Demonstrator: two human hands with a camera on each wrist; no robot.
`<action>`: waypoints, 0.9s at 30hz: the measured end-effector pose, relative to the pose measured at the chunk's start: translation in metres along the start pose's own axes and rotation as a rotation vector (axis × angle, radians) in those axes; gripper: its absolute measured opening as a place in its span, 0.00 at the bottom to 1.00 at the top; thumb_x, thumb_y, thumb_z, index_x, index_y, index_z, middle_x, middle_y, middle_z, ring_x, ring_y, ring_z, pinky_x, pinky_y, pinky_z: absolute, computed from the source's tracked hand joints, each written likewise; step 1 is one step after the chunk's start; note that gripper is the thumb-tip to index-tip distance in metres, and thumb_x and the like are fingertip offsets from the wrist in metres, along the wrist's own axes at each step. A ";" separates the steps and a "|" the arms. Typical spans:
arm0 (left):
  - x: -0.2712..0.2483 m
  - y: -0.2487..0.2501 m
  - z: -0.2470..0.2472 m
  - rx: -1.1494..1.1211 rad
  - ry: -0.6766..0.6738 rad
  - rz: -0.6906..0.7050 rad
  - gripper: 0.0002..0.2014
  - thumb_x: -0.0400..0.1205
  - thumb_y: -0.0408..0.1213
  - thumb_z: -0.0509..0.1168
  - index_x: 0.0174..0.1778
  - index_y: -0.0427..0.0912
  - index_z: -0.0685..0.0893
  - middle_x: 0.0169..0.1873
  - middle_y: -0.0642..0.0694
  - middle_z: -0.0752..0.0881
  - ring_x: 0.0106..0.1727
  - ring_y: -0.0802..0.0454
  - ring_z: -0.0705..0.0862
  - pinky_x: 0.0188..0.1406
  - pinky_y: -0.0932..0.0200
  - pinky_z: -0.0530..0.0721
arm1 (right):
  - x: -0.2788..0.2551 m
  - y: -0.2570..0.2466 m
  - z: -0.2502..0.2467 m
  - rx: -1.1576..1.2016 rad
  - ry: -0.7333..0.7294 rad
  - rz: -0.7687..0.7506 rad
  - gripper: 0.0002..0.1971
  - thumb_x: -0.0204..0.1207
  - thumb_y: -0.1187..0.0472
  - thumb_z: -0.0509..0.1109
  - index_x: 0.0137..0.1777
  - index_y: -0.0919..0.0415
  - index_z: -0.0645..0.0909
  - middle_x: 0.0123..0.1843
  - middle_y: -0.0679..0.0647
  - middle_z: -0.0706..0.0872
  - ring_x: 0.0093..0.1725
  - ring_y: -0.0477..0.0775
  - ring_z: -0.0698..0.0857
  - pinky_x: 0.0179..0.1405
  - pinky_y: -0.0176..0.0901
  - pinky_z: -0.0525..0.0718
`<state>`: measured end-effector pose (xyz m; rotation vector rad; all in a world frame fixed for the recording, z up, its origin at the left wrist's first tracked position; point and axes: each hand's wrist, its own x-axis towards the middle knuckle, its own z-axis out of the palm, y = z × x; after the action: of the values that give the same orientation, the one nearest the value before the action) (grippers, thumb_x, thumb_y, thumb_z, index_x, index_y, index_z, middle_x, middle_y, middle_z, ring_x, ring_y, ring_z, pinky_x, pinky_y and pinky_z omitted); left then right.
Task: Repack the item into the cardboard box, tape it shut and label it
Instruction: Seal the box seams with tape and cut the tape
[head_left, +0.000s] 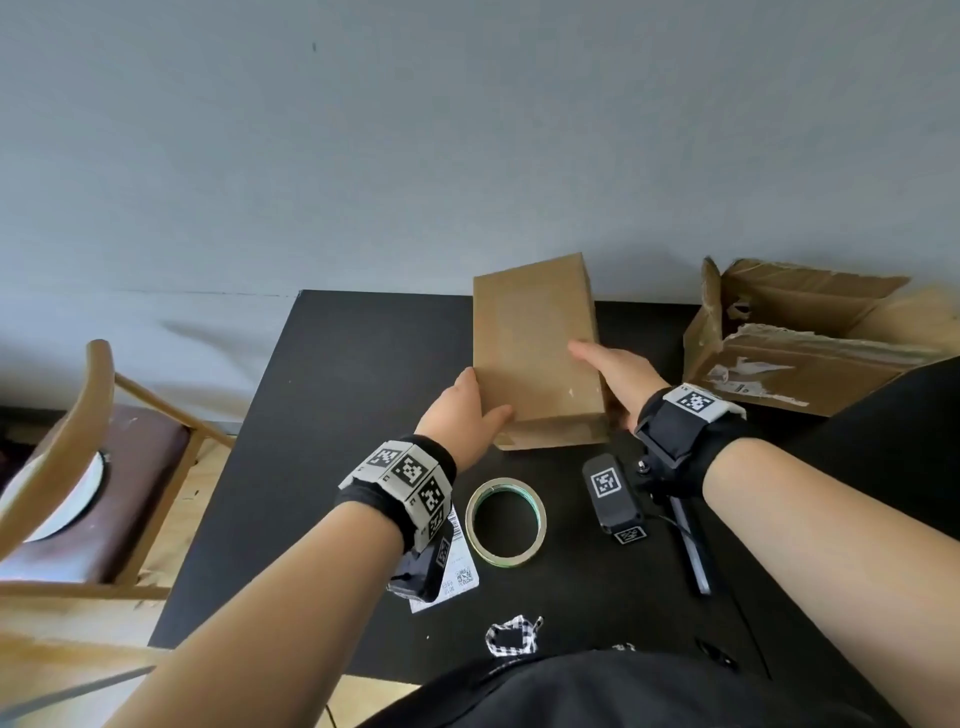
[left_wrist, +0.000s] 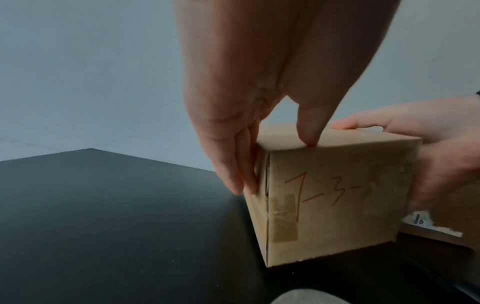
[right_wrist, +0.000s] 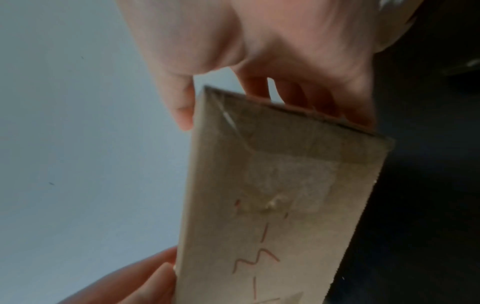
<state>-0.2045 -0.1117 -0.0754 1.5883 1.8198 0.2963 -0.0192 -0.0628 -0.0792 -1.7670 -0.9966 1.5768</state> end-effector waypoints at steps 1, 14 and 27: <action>0.002 -0.001 0.003 0.026 -0.003 -0.009 0.26 0.82 0.45 0.63 0.73 0.37 0.65 0.64 0.40 0.80 0.61 0.42 0.81 0.59 0.50 0.80 | 0.003 0.003 0.002 0.002 -0.014 0.030 0.28 0.72 0.42 0.70 0.66 0.59 0.78 0.57 0.55 0.86 0.56 0.57 0.84 0.67 0.57 0.77; 0.005 -0.015 0.007 -0.060 0.001 0.056 0.26 0.84 0.39 0.61 0.79 0.48 0.64 0.64 0.48 0.82 0.64 0.48 0.81 0.65 0.54 0.77 | 0.014 0.011 0.007 -0.364 0.157 -0.085 0.22 0.81 0.52 0.58 0.69 0.66 0.70 0.62 0.60 0.79 0.53 0.58 0.83 0.58 0.49 0.79; -0.065 -0.132 0.024 0.522 -0.159 -0.098 0.40 0.79 0.56 0.64 0.83 0.49 0.53 0.83 0.48 0.51 0.84 0.46 0.48 0.80 0.45 0.57 | -0.051 0.044 0.112 -1.131 -0.204 -0.890 0.16 0.81 0.64 0.61 0.66 0.63 0.79 0.68 0.55 0.79 0.70 0.54 0.72 0.70 0.41 0.67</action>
<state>-0.2917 -0.2089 -0.1473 1.7912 1.9365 -0.3719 -0.1248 -0.1369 -0.1022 -1.2977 -2.6319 0.5836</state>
